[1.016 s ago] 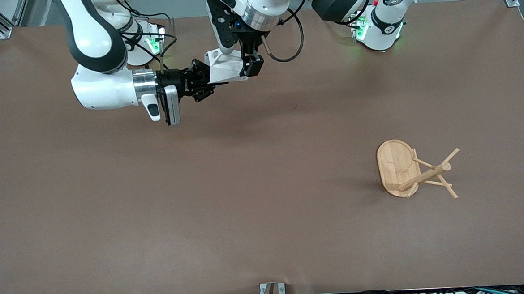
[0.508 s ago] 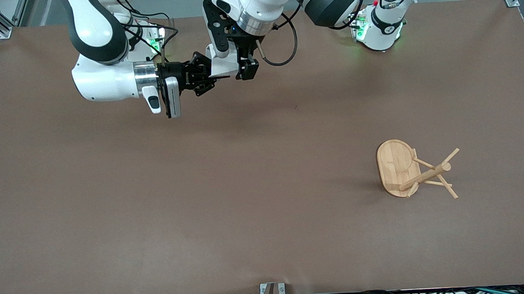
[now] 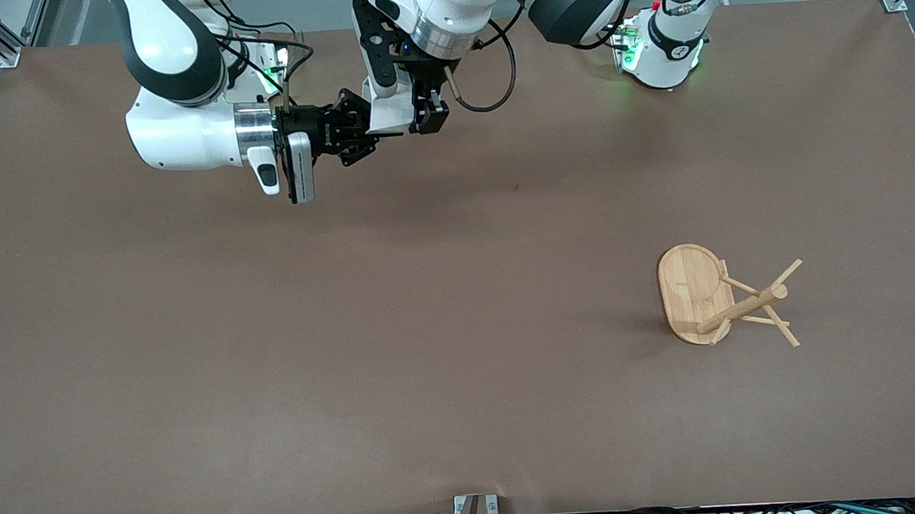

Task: Hang cup on rack
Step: 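Hold the cup with the left gripper and open the right gripper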

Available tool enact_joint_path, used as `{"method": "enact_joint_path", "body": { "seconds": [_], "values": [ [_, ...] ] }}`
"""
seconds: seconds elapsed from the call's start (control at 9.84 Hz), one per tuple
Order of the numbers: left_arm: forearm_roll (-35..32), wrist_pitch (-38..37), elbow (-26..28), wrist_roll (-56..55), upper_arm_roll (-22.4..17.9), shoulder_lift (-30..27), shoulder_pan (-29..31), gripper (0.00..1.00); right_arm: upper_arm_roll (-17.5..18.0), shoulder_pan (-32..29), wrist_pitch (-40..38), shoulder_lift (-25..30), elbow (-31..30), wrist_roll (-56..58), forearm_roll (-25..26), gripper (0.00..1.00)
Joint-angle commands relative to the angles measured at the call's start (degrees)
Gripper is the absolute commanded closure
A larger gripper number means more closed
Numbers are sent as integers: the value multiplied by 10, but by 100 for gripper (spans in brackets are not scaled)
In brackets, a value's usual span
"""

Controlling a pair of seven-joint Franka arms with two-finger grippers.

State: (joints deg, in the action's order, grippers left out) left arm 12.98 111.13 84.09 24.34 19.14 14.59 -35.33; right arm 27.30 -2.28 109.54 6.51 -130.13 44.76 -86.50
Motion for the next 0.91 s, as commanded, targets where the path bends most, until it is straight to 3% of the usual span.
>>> {"method": "enact_joint_path", "body": {
  "seconds": [0.0, 0.1, 0.2, 0.3, 0.41, 0.81],
  "values": [
    [-16, 12, 24, -8, -2, 18, -5, 90, 14, -3, -21, 48, -6, -36, -40, 100],
    [-16, 11, 23, -8, -2, 18, -4, 99, 14, -3, -21, 48, -5, -36, -40, 100],
    [-16, 11, 22, -8, -2, 17, -4, 100, 14, -3, -22, 47, -5, -37, -40, 97],
    [-16, 10, 21, -8, -2, 16, -2, 100, 14, -4, -25, 46, -5, -36, -40, 37],
    [-16, 10, 21, -8, -2, 15, 1, 100, 14, -3, -21, 46, -4, -36, -40, 0],
    [-16, 9, 21, -6, -3, 11, 4, 100, -7, -16, -25, 50, 1, -37, -30, 0]
  ]
}}
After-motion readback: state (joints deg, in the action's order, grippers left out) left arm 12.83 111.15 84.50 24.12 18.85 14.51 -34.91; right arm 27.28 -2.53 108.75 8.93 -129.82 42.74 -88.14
